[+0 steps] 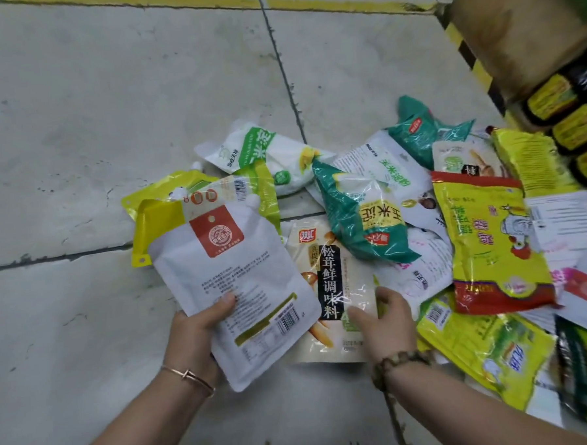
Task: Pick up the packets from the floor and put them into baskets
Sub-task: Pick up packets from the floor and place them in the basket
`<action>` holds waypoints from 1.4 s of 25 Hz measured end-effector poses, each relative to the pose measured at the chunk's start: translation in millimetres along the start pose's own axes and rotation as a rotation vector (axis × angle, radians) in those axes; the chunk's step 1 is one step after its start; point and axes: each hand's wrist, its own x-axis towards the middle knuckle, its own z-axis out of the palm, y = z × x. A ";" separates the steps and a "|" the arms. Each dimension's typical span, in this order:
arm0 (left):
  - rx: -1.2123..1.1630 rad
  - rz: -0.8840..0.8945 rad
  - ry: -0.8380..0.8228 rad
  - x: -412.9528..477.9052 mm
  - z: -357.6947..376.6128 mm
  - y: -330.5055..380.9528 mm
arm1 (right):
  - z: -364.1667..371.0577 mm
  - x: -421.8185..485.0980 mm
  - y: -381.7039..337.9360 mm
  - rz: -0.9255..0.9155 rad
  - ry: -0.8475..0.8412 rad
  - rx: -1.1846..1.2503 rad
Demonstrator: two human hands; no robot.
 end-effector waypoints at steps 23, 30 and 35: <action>0.383 -0.116 -0.544 -18.5 111.1 -39.9 | -200.4 -36.7 15.0 -0.068 0.218 0.522; 0.391 -0.152 -0.708 -71.6 166.0 -72.2 | -288.1 -67.7 32.7 -0.160 0.481 0.391; 0.402 -0.104 -0.874 -122.6 209.2 -90.3 | -355.7 -106.7 45.6 -0.257 0.686 0.287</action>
